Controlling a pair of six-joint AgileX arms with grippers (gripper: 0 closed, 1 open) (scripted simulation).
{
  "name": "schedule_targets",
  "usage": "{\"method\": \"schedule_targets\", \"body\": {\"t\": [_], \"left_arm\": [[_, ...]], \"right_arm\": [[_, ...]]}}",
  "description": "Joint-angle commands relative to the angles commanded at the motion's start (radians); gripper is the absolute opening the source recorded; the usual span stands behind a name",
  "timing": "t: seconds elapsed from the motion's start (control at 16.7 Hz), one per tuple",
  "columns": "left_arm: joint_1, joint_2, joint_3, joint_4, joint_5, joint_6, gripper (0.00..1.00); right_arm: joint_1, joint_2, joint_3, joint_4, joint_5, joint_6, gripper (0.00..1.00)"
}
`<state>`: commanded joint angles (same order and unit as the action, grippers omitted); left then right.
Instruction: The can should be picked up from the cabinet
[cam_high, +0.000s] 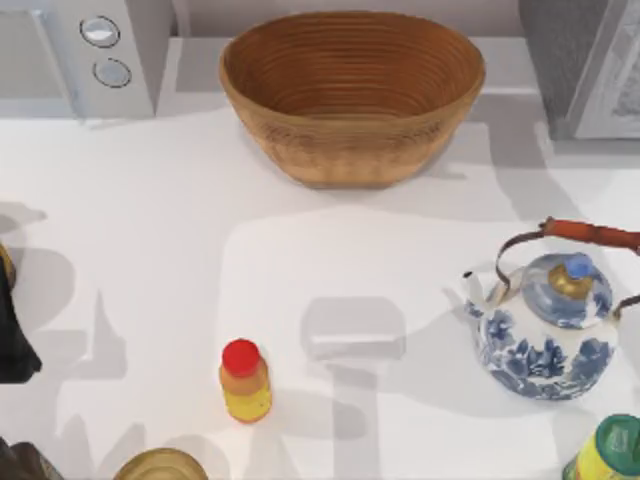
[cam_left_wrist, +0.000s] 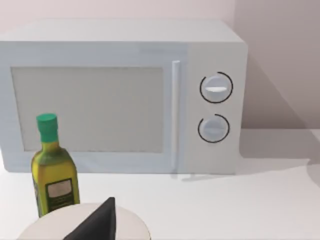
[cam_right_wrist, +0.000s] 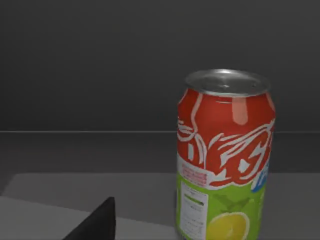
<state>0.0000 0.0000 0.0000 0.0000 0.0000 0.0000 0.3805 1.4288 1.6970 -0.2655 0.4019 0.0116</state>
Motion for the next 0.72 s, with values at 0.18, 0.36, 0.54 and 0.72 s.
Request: {"method": "schedule_targets", "body": {"t": [0.18, 0.36, 0.54, 0.72], "left_arm": [[0.000, 0.000, 0.000, 0.000, 0.000, 0.000, 1.00], [0.000, 0.000, 0.000, 0.000, 0.000, 0.000, 1.00], [0.000, 0.000, 0.000, 0.000, 0.000, 0.000, 1.00], [0.000, 0.000, 0.000, 0.000, 0.000, 0.000, 1.00]], "right_arm": [[0.016, 0.008, -0.005, 0.013, 0.017, 0.000, 1.00], [0.011, 0.007, 0.000, 0.011, 0.012, 0.000, 1.00], [-0.009, 0.069, 0.061, 0.012, -0.008, 0.000, 1.00], [-0.032, 0.159, 0.140, 0.016, -0.030, 0.000, 1.00]]}}
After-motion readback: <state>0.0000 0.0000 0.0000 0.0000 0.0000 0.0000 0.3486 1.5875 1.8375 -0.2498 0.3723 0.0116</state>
